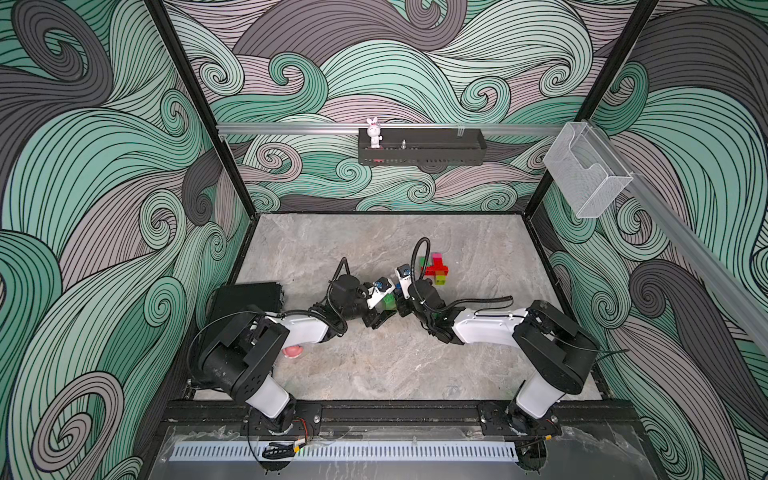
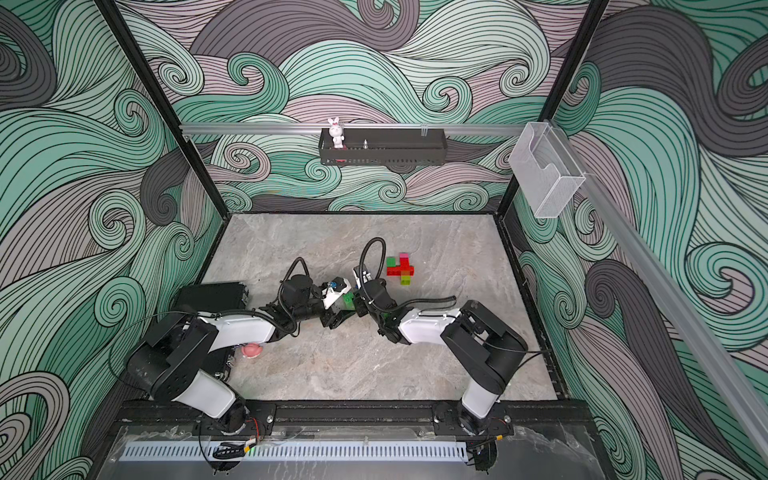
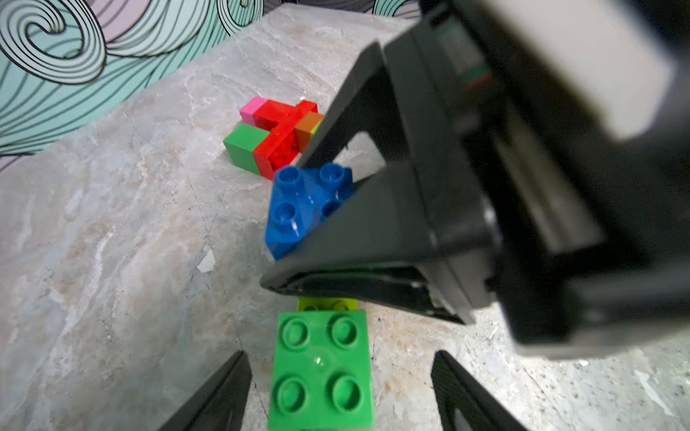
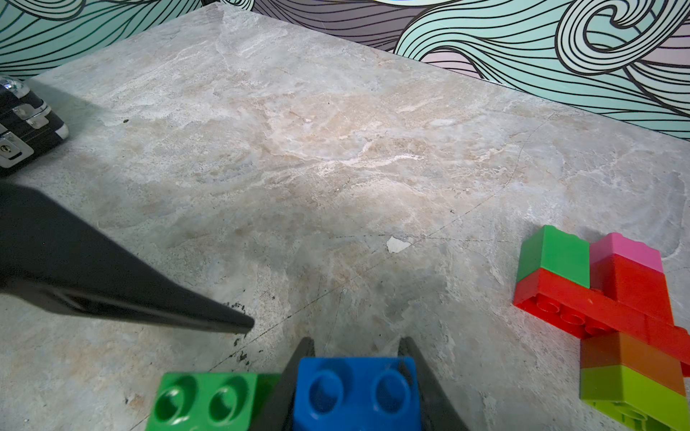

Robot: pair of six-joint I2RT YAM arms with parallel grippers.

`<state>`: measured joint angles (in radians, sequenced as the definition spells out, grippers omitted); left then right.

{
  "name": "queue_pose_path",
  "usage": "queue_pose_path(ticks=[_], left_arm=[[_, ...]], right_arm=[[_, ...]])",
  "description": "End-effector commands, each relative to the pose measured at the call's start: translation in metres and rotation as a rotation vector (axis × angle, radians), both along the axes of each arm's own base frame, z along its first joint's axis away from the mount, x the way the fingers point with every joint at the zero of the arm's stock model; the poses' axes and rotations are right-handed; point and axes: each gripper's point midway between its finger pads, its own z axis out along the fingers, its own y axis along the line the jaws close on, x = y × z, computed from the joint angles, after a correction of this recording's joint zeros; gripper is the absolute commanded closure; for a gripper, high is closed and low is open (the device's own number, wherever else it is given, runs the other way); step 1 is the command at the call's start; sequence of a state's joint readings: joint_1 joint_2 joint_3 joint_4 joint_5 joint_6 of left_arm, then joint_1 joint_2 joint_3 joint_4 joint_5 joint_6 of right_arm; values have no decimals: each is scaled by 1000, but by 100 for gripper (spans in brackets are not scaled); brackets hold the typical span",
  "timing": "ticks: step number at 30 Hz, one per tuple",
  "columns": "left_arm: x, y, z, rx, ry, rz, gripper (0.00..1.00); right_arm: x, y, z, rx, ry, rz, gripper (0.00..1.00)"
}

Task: Assemble the number 4 with lego
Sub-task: Place the lego brick at the center of the board.

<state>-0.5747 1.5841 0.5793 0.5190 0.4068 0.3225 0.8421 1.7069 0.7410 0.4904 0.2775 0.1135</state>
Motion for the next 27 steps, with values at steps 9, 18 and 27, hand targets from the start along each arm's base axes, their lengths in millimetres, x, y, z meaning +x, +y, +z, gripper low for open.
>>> queue_pose_path(ticks=[9, 18, 27], left_arm=[[10, -13, 2, -75, -12, -41, 34], [10, -15, -3, -82, 4, -44, 50], [11, -12, -10, -70, 16, -27, 65]], right_arm=[[-84, -66, -132, -382, 430, 63, 100], [-83, -66, -132, -383, 430, 62, 100], [-84, -68, -131, -384, 430, 59, 100]])
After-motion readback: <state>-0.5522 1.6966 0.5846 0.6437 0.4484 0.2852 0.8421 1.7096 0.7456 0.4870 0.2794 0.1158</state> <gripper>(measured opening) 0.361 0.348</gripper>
